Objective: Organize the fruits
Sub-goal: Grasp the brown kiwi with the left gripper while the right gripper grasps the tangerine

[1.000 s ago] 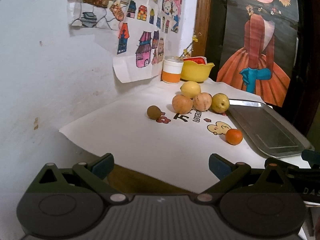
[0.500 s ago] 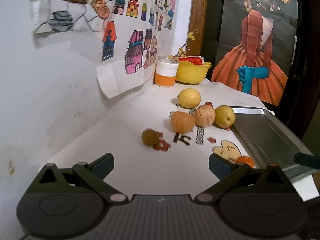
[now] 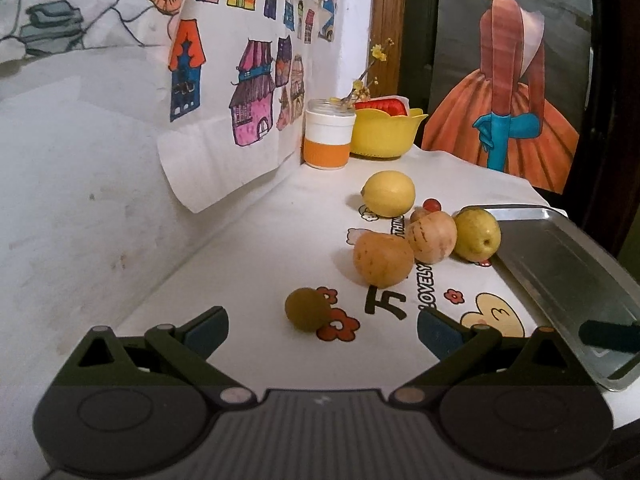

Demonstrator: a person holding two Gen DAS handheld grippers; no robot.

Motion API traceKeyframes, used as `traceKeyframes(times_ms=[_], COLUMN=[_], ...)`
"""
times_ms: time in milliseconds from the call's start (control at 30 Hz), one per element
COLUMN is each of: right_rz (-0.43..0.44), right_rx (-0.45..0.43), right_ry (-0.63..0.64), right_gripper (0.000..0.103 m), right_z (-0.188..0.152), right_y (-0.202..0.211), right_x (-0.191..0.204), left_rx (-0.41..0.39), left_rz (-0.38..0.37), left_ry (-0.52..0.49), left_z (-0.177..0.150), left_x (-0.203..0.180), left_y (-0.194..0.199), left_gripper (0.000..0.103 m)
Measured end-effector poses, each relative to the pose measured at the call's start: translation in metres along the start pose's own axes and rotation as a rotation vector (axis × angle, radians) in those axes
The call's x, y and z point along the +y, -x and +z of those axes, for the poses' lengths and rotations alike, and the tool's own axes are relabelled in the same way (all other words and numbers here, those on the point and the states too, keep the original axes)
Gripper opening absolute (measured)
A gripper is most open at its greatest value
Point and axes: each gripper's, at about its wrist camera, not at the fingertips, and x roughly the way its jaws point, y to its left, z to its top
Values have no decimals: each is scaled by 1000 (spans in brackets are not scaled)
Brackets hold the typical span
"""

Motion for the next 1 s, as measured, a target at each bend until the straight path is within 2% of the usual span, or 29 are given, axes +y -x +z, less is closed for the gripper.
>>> traceKeyframes(times_ms=[400, 467, 700, 867, 1000], right_rz=[-3, -8, -33, -56, -68], right_rx=[51, 63, 70, 62, 55], right_ry=[-89, -116, -153, -163, -175], right_gripper=[75, 72, 62, 56, 47], right_z=[2, 2, 3, 2, 2], right_y=[-13, -16, -21, -22, -21], right_x=[-2, -3, -2, -2, -4], left_rx=[41, 49, 47, 47, 46], left_rz=[-37, -39, -2, 50, 48], left_ry=[49, 65, 89, 103, 109], left_z=[5, 5, 3, 4, 4], left_x=[6, 7, 8, 8, 7], left_y=[-20, -22, -26, -27, -26], left_gripper=[81, 73, 53, 34, 32])
